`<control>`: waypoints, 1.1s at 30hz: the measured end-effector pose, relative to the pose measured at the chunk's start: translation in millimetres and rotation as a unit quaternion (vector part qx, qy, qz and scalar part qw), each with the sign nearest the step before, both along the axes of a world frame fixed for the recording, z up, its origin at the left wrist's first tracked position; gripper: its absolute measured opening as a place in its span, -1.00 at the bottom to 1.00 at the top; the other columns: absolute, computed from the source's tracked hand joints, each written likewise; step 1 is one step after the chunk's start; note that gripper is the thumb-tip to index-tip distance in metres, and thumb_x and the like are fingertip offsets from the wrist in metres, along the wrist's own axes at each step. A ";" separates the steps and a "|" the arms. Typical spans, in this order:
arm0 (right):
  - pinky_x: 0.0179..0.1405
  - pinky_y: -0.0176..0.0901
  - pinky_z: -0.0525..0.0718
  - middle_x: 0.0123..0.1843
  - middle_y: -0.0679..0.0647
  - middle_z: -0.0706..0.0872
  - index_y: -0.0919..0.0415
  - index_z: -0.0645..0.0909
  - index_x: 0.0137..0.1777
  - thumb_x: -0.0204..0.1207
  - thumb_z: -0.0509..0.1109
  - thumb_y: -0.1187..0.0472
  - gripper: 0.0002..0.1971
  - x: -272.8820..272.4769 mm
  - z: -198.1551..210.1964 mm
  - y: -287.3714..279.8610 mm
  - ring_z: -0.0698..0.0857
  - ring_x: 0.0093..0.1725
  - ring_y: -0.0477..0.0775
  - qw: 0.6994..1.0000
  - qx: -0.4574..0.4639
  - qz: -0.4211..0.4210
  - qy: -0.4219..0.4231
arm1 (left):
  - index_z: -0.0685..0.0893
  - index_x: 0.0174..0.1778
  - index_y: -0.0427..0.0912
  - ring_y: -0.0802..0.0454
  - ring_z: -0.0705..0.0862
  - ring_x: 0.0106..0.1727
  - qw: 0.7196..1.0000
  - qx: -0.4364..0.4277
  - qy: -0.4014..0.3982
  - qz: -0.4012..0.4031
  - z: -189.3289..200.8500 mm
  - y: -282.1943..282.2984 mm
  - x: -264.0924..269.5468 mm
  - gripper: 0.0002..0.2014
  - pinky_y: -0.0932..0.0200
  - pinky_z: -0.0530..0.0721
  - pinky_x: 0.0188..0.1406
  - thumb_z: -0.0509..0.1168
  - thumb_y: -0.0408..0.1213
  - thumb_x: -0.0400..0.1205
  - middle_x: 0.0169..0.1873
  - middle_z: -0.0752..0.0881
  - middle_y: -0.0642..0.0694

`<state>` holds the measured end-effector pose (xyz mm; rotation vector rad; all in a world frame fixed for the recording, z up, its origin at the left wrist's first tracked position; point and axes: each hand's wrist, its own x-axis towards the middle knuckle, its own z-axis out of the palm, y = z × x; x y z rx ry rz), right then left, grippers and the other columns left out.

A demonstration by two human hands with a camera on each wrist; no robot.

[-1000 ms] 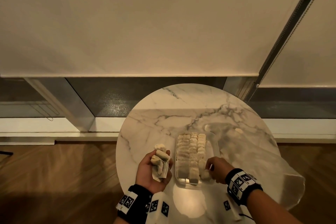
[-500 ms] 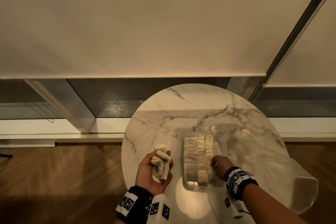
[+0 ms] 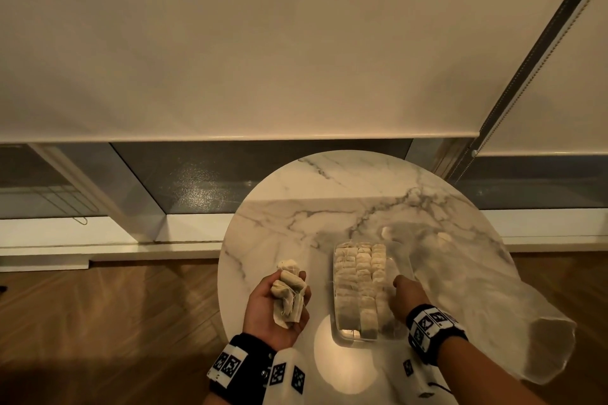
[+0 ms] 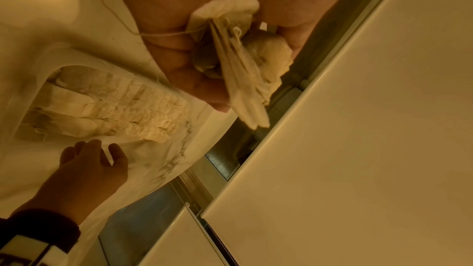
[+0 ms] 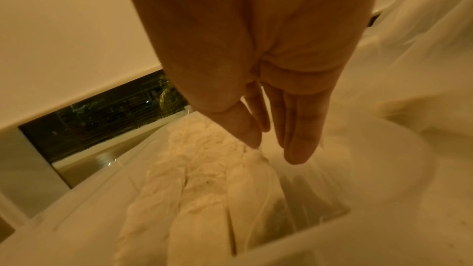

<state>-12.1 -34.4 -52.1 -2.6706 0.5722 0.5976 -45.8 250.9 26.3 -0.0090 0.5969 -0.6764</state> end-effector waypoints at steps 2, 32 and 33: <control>0.28 -0.13 0.62 0.36 0.23 0.66 0.24 0.56 0.37 0.65 0.24 0.22 -0.68 -0.7 -1.3 0.1 0.65 0.32 0.19 1.000 0.011 -0.022 0.011 | 0.68 0.00 -0.24 0.33 0.61 -0.51 1.000 0.013 -0.010 -0.009 2.9 -2.5 1.0 -0.77 0.37 0.56 -0.53 0.39 -0.19 0.51 -0.29 0.65 0.18; -0.18 -0.34 0.65 -0.21 0.00 0.79 0.04 0.75 -0.16 0.49 0.55 0.24 -0.93 -40.1 141.0 -69.3 0.73 -0.20 -0.04 0.859 0.439 0.133 -0.227 | 0.64 -0.15 -0.26 0.28 0.58 -0.51 0.993 0.109 0.041 0.033 41.8 -175.7 -14.8 -0.92 0.55 0.49 0.08 0.29 -0.32 0.59 -0.41 0.58 0.05; -0.20 -0.34 0.64 -0.22 0.00 0.79 0.04 0.75 -0.17 0.49 0.55 0.22 -0.93 -40.4 146.1 -74.5 0.72 -0.21 -0.04 0.855 0.443 0.148 -0.227 | 0.68 -0.27 -0.30 0.25 0.60 -0.51 0.989 0.138 0.038 0.039 44.9 -184.1 -13.1 -0.84 0.51 0.48 0.10 0.27 -0.33 0.59 -0.44 0.56 0.06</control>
